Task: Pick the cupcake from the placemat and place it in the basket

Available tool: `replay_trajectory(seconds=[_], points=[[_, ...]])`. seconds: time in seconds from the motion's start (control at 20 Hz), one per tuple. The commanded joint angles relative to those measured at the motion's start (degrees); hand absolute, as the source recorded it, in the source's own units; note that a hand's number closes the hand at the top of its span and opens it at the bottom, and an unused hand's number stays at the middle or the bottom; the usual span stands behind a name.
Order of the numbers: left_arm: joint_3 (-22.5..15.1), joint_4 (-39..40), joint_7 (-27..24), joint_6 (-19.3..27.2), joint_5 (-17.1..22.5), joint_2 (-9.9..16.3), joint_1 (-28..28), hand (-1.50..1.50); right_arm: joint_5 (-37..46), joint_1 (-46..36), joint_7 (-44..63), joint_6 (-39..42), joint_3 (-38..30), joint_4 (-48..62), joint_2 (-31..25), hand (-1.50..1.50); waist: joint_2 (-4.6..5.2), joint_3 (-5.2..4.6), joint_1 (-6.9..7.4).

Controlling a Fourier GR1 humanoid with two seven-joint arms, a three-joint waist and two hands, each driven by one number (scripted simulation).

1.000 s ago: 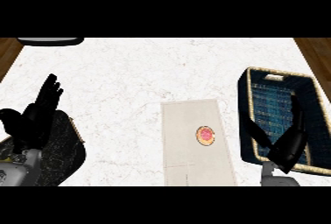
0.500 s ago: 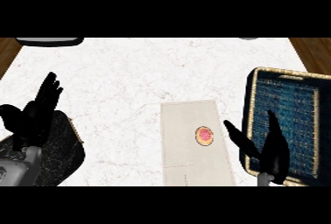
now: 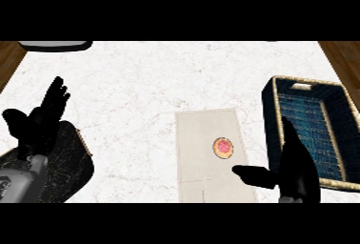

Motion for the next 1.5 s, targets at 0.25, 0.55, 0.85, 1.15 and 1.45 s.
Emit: replay_trajectory(seconds=[0.25, 0.55, 0.85, 1.15, 1.45], points=[[3.3, 1.5, -2.2, -3.7, -0.4, -0.4, 0.8, 0.00, 5.0, -1.8, 14.6, -1.9, 7.8, -6.3, 0.2, -1.50, 0.36, 0.33, 0.94], [2.5, 0.9, -1.6, -3.4, -2.8, -3.2, 0.9, 0.00, 3.0, 1.2, 6.4, -7.4, 6.0, 0.4, 0.2, -1.50, 0.40, 0.36, 0.90], [4.5, -2.3, 2.1, -5.1, -2.4, -2.8, 1.2, 0.00, 6.4, 0.2, 4.5, -16.3, 9.2, 7.9, 0.2, -1.50, 0.36, 0.37, 1.11], [3.7, 0.5, 2.8, -3.0, -7.0, -6.6, -2.3, 0.00, 10.8, 4.7, 2.6, -19.8, 13.0, 7.6, 0.2, -1.50, 0.37, 0.36, 0.64], [5.7, -5.6, 5.2, -5.4, -6.8, -5.7, 1.7, 0.00, 7.6, 1.3, -0.8, -21.8, 8.8, 13.7, 0.2, -1.50, 0.34, 0.38, 1.09]])
